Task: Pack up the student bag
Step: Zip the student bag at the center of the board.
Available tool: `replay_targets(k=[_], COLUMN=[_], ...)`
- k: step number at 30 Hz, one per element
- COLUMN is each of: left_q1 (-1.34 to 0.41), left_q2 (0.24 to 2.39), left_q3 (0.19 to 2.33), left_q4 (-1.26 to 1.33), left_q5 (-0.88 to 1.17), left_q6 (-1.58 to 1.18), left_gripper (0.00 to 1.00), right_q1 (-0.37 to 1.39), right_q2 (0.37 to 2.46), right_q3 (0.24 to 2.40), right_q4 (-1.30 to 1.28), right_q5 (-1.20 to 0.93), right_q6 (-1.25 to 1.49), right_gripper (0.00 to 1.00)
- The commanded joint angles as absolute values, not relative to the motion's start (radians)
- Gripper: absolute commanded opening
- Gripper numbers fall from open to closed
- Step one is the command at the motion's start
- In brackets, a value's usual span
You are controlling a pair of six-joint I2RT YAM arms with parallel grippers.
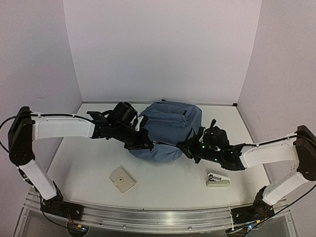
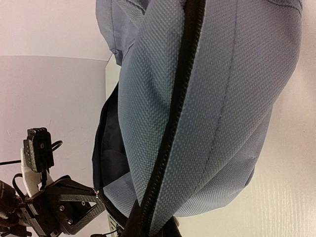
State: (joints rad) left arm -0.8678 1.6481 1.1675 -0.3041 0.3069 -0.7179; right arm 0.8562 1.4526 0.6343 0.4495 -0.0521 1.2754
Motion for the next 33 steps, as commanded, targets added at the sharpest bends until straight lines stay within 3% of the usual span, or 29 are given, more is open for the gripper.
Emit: replay_targets(k=[1,15,19,23,26,33], left_q1=[-0.742,-0.698,-0.71,-0.802,-0.86,-0.871], left_q2=[1.578,1.589,1.593,1.659,1.701,1.678], left_q3=[1.155,1.108,1.052,1.071,1.085,1.043], left_q4=[-0.474,-0.5,-0.353,-0.315,-0.295,-0.243], left_q5=[0.145,0.176,0.386,0.485,0.506,0.501], left_q6=[-0.685,-0.651,-0.609,-0.569,-0.569,-0.632], left_gripper=[0.0,0.0,0.0,0.0,0.0,0.0], right_q1=[0.824,0.812,0.812,0.813,0.814,0.879], right_q2=[1.359,1.265,1.259,1.265,1.235,1.198], right_q3=[0.612,0.575,0.575,0.616,0.653,0.765], right_q4=[0.237,0.126,0.126,0.116,0.113,0.076], right_q5=[0.186,0.293,0.266,0.195,0.125,0.01], right_q6=[1.21,1.175,1.098,0.968,0.845,0.598], right_gripper=[0.0,0.0,0.02,0.34,0.52,0.66])
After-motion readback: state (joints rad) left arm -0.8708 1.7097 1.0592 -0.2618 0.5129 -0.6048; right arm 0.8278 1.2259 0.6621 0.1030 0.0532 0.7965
